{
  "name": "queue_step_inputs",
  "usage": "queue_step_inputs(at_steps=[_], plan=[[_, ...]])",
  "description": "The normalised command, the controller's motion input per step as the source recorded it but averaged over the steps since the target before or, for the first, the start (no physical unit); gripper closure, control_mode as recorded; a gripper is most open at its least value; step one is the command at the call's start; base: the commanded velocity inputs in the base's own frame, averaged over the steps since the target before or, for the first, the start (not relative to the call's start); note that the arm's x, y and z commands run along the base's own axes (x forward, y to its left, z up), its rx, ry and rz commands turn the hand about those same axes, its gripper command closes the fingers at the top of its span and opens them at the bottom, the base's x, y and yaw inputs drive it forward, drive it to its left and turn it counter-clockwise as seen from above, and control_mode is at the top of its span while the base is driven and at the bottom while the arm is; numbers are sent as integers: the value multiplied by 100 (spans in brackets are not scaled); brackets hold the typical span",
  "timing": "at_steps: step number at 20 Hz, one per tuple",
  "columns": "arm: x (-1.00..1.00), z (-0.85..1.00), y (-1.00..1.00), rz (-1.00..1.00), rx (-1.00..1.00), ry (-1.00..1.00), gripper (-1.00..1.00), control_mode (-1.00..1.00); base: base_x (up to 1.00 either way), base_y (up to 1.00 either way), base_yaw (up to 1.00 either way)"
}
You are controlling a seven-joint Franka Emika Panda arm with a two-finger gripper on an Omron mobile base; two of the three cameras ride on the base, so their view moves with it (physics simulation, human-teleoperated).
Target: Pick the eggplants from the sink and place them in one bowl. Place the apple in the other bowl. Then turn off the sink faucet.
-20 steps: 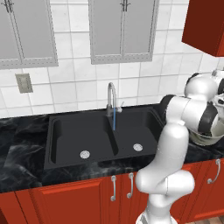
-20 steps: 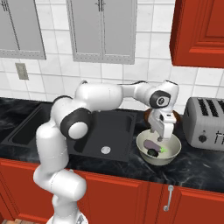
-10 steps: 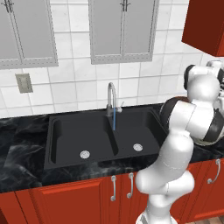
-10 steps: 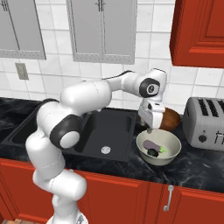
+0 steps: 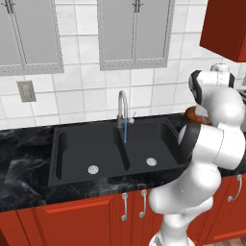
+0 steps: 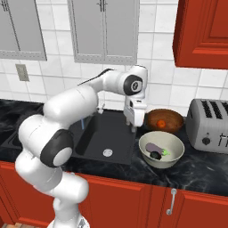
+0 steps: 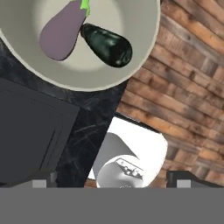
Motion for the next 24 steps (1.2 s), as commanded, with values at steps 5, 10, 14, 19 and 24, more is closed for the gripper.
queue_step_inputs(at_steps=[5, 10, 14, 19, 24], plan=[[-7, 0, 58, 8, 0, 0, -100, -100, 0, 0, 0], [0, 0, 54, 15, 0, 0, -100, -100, 0, 0, 0], [0, 0, 24, 28, 0, 0, -100, -100, 0, 0, 0], [0, 0, 7, 37, 0, 0, -100, -100, 0, 0, 0], [0, 0, 6, 42, 0, -2, -100, -100, 0, 0, 0]])
